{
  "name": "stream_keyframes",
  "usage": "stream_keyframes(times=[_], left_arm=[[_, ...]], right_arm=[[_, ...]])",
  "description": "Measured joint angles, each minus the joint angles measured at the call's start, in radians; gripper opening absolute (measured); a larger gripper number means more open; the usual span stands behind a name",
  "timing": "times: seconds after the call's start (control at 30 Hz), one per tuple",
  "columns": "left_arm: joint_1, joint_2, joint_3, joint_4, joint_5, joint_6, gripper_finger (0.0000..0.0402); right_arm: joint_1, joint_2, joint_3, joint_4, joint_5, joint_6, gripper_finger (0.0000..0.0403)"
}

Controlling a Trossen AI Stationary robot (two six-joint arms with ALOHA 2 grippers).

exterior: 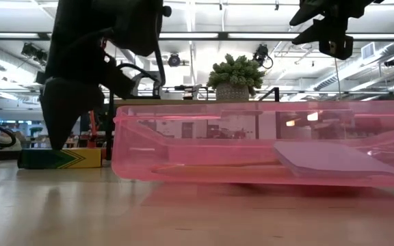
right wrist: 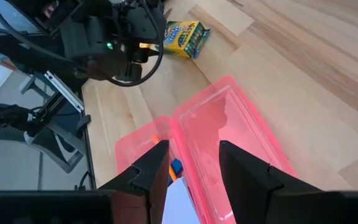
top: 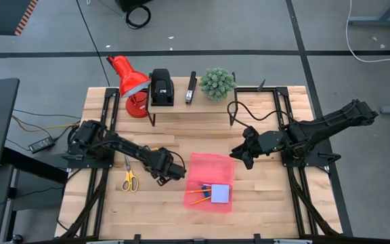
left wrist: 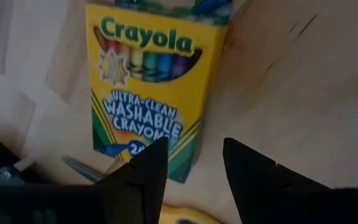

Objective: Pack school essentials
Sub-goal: Put the yellow crayon box into the pink supply box

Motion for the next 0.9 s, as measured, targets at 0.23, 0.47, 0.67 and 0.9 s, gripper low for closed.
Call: stream_keyframes(times=[0.23, 0.47, 0.67, 0.9], left_arm=[[-0.004, 0.0, 0.0, 0.001, -0.058, 0.013, 0.0164], [-0.006, 0.063, -0.001, 0.015, -0.065, 0.128, 0.0164], [-0.013, 0.075, 0.0, 0.003, -0.09, 0.08, 0.0164], [-0.012, 0.076, -0.002, -0.012, -0.11, 0.074, 0.0162]], right_arm=[[0.0, 0.0, 0.0, 0.0, -0.001, 0.003, 0.0147], [0.0, 0.0, 0.0, -0.003, -0.003, 0.004, 0.0147], [0.0, 0.0, 0.0, -0.007, -0.007, 0.011, 0.0147], [0.0, 0.0, 0.0, -0.012, -0.007, 0.005, 0.0147]])
